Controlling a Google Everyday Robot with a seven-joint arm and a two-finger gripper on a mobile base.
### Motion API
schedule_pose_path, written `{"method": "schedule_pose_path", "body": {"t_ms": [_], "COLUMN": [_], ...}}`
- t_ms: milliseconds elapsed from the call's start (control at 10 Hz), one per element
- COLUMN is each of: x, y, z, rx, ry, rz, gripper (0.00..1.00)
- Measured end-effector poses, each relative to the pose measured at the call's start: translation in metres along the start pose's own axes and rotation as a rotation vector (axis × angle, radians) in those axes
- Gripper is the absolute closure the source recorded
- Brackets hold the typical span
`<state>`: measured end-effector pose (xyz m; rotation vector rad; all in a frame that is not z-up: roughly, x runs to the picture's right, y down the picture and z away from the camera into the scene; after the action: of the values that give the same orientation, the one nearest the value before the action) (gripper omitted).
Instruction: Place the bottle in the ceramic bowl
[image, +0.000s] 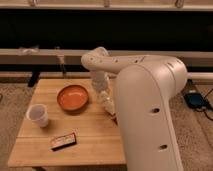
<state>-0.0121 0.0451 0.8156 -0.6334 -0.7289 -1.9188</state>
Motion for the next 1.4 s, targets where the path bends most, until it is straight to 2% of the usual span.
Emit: {"method": "schedule_pose_path", "body": {"t_ms": [200, 500, 600, 900, 1100, 1400], "x": [0.008, 0.035, 0.041, 0.058, 0.068, 0.078], "y": [-0.015, -0.064, -0.071, -0.088, -0.098, -0.106], "z": [-0.015, -0.026, -0.026, -0.023, -0.012, -0.003], "rx": [-0.001, 0.014, 0.02, 0.041, 0.063, 0.089], "ry": [0.047, 0.104, 0.112, 0.142, 0.15, 0.165], "rz": [-0.046, -0.166, -0.193, -0.261, -0.291, -0.305], "gripper": [1.0, 1.0, 1.0, 0.75, 0.53, 0.24]}}
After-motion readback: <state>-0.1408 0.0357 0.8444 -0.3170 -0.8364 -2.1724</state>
